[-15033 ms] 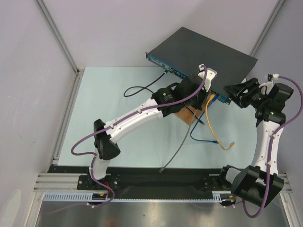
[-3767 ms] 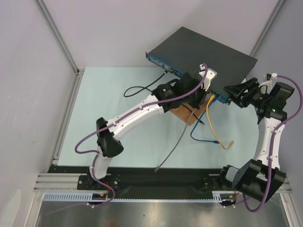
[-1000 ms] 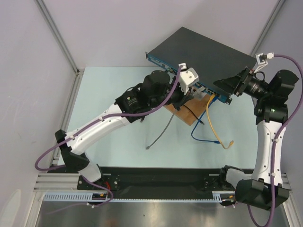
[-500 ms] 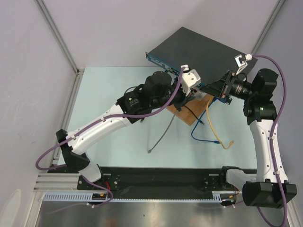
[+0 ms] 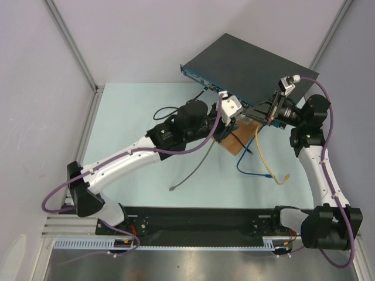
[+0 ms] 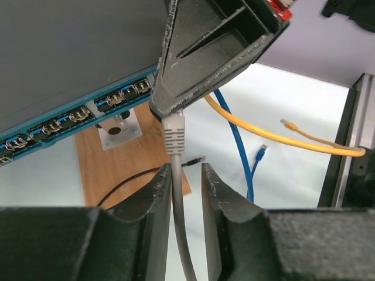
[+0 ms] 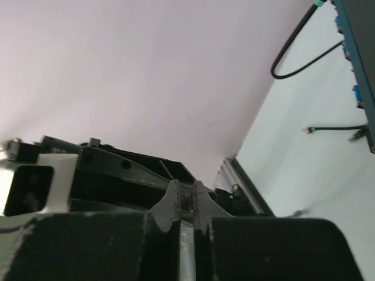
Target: Insert the plug into the switch port
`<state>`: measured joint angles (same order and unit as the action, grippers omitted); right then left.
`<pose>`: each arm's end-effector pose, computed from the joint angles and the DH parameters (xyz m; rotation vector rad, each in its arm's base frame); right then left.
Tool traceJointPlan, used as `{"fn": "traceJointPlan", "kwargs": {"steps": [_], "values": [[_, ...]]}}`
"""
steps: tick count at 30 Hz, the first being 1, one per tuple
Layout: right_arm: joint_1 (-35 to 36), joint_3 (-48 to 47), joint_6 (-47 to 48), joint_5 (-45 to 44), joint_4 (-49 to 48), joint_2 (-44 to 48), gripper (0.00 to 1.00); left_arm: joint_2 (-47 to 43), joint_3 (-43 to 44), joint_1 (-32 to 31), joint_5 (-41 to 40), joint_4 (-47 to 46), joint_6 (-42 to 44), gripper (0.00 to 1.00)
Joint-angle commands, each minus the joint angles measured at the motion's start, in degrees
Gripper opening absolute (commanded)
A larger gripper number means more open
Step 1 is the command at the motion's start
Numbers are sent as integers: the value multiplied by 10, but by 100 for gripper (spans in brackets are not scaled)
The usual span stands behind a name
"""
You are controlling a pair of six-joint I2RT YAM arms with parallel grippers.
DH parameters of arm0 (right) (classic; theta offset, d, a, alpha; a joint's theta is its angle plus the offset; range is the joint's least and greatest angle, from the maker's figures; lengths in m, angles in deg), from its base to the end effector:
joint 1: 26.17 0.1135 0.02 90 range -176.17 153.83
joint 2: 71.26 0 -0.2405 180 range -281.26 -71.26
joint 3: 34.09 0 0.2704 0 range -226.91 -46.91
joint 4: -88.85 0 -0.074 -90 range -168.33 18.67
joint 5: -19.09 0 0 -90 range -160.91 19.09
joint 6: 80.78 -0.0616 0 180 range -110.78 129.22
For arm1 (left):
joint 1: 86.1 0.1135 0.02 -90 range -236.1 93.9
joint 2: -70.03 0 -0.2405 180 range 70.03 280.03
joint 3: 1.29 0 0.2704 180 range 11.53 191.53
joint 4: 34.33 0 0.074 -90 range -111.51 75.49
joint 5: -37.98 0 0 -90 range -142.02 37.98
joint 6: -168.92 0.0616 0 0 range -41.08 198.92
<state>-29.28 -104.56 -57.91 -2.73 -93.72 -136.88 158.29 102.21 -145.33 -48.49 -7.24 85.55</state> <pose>0.2889 0.0416 0.3679 -0.0786 1.8014 1.6817 0.2045 -0.3509 0.3971 1.0352 1.5139 -0.7102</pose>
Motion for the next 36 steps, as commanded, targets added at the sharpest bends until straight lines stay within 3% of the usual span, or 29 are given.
{"fn": "traceJointPlan", "kwargs": {"steps": [1,11,17,19,22,23,24,25,26,28,29,36], "values": [[3,12,-169,17,-211,-3,0,-56,-42,2,28,-126,17,30],[5,17,-195,20,-239,-6,0,-63,-65,9,26,-162,14,30],[5,19,-199,20,-239,-7,0,-55,-64,12,36,-168,12,13],[5,18,-198,21,-237,-7,0,-53,-60,14,41,-165,8,2],[5,11,-180,18,-223,-7,2,-49,-48,18,57,-148,-2,0],[3,3,-156,16,-197,-6,12,-49,-43,18,60,-147,-7,0],[-7,-23,-70,17,-101,-6,25,-46,-31,18,60,-115,-9,0],[-14,-45,-24,17,-44,-7,49,-43,-22,18,54,-101,-18,0],[-24,-65,34,14,75,-7,58,-37,-10,16,48,-81,-24,0],[-61,-122,156,-1,176,-11,70,-12,40,12,25,-5,-50,0],[-74,-134,177,-5,221,-11,82,-3,58,9,16,21,-60,0],[-236,-193,313,-82,372,-4,88,100,230,-14,-76,195,-163,0]]}}
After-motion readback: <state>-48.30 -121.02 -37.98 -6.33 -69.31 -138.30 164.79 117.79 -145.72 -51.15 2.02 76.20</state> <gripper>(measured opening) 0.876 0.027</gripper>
